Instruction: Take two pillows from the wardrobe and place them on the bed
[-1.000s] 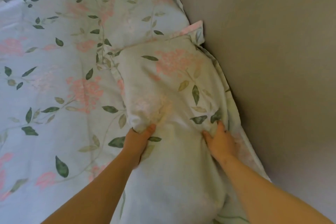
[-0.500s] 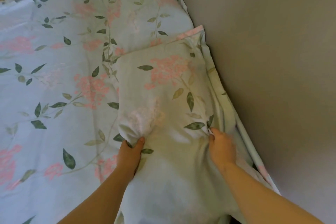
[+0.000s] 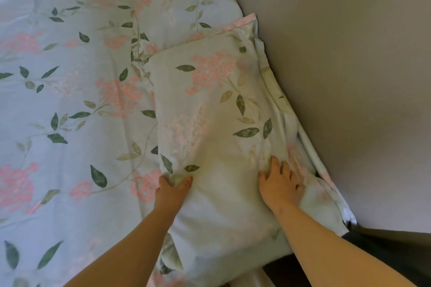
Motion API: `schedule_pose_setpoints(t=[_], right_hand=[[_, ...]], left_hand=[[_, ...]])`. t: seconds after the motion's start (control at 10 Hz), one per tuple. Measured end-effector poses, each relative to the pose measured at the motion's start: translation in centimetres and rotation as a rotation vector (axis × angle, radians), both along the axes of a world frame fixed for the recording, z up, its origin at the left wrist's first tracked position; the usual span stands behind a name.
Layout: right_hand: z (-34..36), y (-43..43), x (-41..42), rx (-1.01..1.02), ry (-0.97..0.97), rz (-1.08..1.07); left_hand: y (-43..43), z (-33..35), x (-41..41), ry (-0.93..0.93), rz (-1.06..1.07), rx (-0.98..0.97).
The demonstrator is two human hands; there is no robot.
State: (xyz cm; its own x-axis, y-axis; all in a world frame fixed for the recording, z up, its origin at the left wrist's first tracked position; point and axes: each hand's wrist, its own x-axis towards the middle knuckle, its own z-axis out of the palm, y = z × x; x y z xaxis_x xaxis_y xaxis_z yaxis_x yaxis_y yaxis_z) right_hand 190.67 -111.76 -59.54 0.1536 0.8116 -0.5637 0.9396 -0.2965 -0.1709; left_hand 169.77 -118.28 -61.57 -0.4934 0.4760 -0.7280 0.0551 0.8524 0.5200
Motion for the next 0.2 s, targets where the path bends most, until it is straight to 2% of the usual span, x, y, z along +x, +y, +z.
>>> schedule_pose_setpoints(t=[0.1, 0.2], right_hand=[[1.8, -2.0, -0.4, -0.002, 0.037, -0.032], [3.8, -4.7, -1.6, 0.029, 0.109, -0.009]], left_hand=[[-0.3, 1.6, 0.1, 0.106, -0.163, 0.037], [-2.0, 3.9, 0.4, 0.124, -0.406, 0.071]])
